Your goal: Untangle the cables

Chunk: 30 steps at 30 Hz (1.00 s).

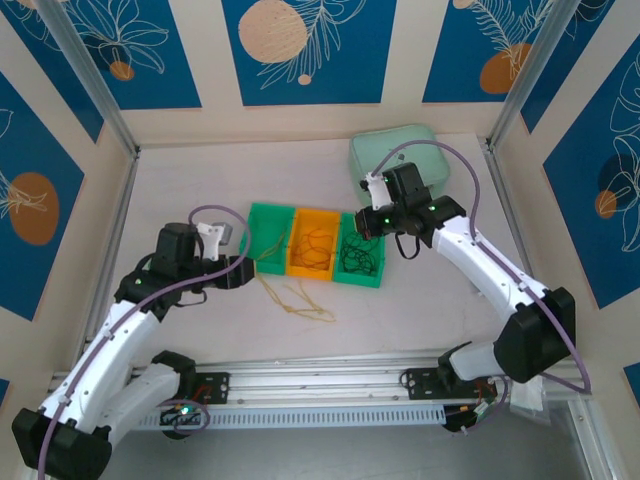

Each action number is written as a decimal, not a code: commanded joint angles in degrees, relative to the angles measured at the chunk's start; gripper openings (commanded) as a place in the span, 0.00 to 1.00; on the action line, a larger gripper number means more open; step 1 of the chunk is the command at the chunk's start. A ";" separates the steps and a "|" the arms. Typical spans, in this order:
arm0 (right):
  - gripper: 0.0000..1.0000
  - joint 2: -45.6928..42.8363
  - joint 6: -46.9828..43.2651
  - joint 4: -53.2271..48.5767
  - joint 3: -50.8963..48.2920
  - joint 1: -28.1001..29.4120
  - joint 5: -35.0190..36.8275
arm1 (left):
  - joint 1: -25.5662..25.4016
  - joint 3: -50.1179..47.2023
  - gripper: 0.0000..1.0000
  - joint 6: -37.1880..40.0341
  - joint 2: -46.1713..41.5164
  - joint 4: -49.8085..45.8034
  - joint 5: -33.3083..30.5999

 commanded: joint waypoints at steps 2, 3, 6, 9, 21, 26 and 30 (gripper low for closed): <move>0.04 2.96 -0.84 0.70 -0.78 -0.79 0.57 | 0.71 -0.74 0.54 1.57 1.05 0.81 2.36; 0.06 3.98 -0.85 0.43 -0.57 -0.82 0.58 | 0.74 -0.98 0.52 1.61 1.38 0.95 2.71; 0.08 6.49 -0.72 0.10 -0.09 -0.88 0.35 | 0.65 -2.23 0.39 1.89 1.95 2.44 5.89; 0.11 8.23 -0.54 0.10 0.13 -1.05 0.16 | 0.32 -4.25 0.32 0.51 1.75 4.18 7.05; 0.22 13.65 -0.45 -1.70 3.29 -1.67 -0.40 | -5.24 -8.08 0.30 -1.85 1.64 6.06 2.66; 0.22 6.85 -1.40 -0.68 -0.37 0.56 -2.61 | -10.60 -8.08 0.31 -2.60 4.93 8.24 -0.53; 0.27 1.71 -3.53 -2.37 -4.45 5.99 -3.12 | -13.20 -8.09 0.31 -3.84 8.27 9.41 -2.41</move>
